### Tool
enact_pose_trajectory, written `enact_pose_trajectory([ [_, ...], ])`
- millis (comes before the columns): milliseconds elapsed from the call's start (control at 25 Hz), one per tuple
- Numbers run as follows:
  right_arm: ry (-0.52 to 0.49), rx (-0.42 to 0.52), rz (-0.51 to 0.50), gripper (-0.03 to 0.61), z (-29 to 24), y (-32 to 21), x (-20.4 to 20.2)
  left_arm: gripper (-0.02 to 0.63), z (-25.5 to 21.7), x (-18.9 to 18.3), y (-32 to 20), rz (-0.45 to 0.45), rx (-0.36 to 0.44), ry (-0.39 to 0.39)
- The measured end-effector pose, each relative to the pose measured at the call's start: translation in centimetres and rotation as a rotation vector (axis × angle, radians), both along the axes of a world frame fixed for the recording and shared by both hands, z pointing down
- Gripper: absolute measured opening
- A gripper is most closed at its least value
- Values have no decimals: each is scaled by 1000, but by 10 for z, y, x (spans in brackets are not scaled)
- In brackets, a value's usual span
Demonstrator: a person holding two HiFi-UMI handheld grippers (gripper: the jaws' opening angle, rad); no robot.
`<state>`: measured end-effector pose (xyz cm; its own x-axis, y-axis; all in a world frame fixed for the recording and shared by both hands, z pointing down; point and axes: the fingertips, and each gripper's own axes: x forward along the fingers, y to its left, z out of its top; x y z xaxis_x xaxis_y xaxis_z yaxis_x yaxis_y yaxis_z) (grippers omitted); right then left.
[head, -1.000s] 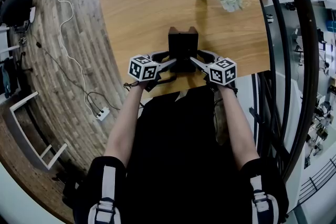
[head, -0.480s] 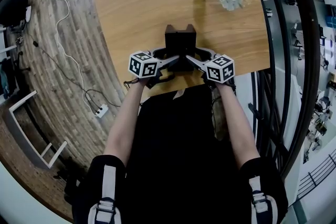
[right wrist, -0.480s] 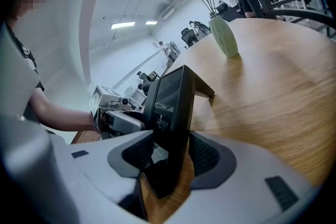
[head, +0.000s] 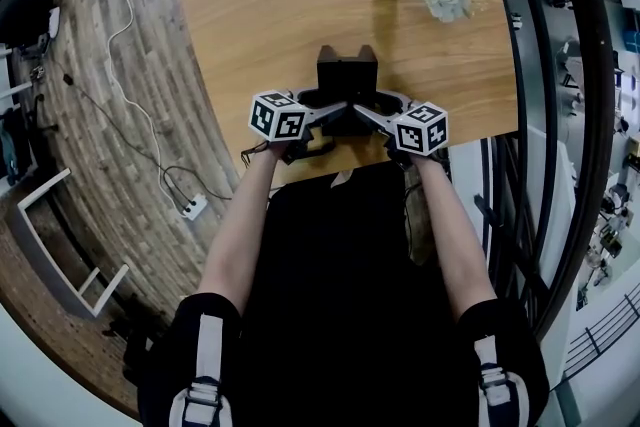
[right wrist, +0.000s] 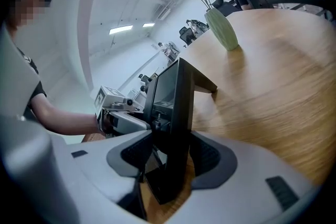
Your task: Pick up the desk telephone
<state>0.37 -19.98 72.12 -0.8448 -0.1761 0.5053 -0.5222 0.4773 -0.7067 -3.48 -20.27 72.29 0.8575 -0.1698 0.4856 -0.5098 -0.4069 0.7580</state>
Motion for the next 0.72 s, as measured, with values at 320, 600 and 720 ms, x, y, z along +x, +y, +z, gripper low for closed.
enact_pose_trajectory([
  [320,-20,-46,39,224,3,0,1,245,1,1,0,-3,-9,5],
  [600,-3,-70,58,222,4,0,2,233,0,1,0,-31,13,-15],
  [720,12,-76,63,222,3,-1,1,233,-1,0,-1,-45,9,-22],
])
